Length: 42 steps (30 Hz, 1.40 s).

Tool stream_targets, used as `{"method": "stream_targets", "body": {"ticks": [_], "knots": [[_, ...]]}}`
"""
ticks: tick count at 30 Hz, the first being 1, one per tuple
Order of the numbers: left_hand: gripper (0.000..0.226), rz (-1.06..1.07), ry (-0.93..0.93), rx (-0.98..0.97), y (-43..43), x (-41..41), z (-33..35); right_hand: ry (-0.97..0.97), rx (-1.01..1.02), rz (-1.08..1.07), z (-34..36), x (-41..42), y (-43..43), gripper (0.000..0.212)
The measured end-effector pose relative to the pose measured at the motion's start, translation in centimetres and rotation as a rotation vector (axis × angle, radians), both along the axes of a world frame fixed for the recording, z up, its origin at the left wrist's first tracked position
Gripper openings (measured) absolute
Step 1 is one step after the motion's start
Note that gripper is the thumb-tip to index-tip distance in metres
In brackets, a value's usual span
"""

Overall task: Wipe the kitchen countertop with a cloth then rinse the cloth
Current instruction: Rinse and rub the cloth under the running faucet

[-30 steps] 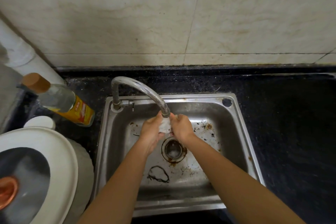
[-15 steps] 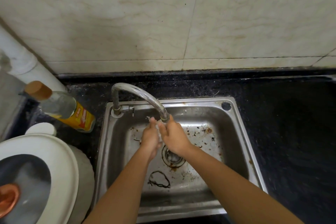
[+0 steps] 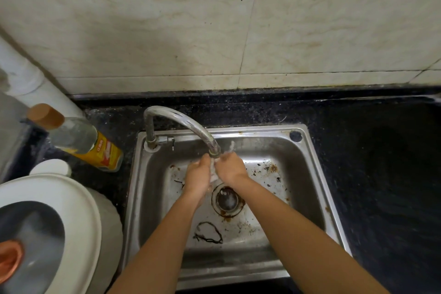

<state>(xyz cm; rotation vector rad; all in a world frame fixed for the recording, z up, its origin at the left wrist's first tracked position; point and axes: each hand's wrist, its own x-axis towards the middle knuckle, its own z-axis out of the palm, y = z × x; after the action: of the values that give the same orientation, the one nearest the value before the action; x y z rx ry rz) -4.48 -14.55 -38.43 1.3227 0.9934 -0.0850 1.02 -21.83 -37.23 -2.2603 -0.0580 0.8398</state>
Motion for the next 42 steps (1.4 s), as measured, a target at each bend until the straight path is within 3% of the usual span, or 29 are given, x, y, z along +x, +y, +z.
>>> {"method": "stream_targets", "body": {"ticks": [4, 7, 9, 13, 17, 20, 24, 27, 34, 39, 42], "knots": [[0.026, 0.024, -0.108, -0.163, -0.2, -0.2, 0.7, 0.024, 0.004, -0.129, -0.3, 0.9, -0.8, 0.046], [0.009, 0.098, -0.134, -0.329, 0.6, -0.4, 0.7, 0.055, 0.171, -0.175, -0.5, 1.1, -1.5, 0.040], [0.008, 0.095, -0.119, -0.320, 1.1, -0.6, 0.3, 0.132, 0.279, -0.174, -0.5, 1.0, -1.9, 0.032], [0.024, 0.049, 0.016, 0.014, 2.2, -0.3, -0.6, 0.234, 0.408, -0.136, -1.0, 0.5, -2.4, 0.016], [0.046, 0.087, 0.071, 0.319, 3.9, -0.3, -1.2, 0.223, 0.408, -0.084, -0.9, 0.3, -2.4, 0.033], [0.057, 0.102, 0.074, 0.475, 5.3, -0.4, -1.1, 0.227, 0.414, -0.087, -0.6, 0.5, -2.4, 0.014], [0.045, -0.152, 0.063, 0.776, 7.4, -0.1, -1.3, 0.258, 0.418, -0.073, -0.4, 0.8, -2.2, 0.012], [0.038, -0.393, 0.105, 0.977, 8.8, 0.2, -1.4, 0.252, 0.396, -0.065, -0.4, 1.0, -1.8, 0.031], [0.037, -0.745, 0.175, 1.164, 11.0, 2.1, -0.7, 0.261, 0.392, -0.103, -0.5, 1.5, -1.4, 0.032], [0.027, -0.711, 0.310, 1.131, 11.3, 4.8, 0.3, 0.251, 0.391, -0.103, -0.2, 1.8, -1.2, 0.032], [0.034, -0.518, 0.245, 0.947, 10.2, 4.5, 0.4, 0.245, 0.382, -0.114, -0.4, 1.9, -1.8, 0.032]]}}
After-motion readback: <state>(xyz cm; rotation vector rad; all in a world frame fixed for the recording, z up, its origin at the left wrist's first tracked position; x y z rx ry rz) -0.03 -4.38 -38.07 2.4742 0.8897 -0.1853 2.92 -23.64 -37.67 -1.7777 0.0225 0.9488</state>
